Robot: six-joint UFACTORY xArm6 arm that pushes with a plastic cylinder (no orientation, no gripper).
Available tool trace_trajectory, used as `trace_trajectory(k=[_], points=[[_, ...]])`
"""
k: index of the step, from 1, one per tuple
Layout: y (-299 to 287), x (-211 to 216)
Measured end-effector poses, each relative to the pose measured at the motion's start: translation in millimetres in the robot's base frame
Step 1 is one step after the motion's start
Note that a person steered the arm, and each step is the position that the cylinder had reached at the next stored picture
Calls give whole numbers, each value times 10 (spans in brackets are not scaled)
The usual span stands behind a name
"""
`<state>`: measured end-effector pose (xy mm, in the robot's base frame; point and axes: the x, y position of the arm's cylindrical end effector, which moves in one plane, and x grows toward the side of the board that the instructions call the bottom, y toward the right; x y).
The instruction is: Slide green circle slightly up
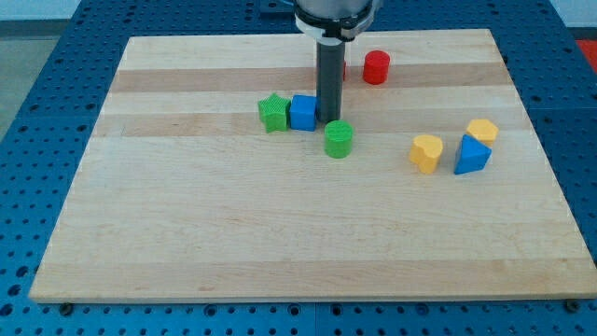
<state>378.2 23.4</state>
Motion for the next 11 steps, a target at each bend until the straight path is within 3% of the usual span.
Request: trace_trajectory(k=[2,4,6,8,11], points=[[358,10],[631,334],[453,718],[15,746],[15,669]])
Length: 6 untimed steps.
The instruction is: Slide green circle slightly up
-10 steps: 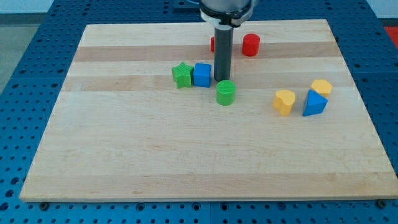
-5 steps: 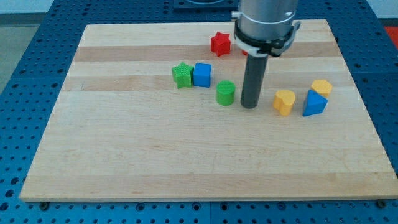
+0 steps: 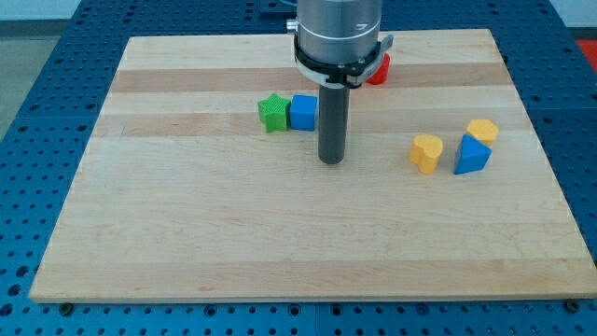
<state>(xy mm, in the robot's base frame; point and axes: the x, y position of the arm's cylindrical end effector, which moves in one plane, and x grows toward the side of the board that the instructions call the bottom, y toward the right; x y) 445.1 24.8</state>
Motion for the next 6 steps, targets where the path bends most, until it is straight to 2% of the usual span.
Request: trace_trajectory(k=[6], points=[[0,-175]])
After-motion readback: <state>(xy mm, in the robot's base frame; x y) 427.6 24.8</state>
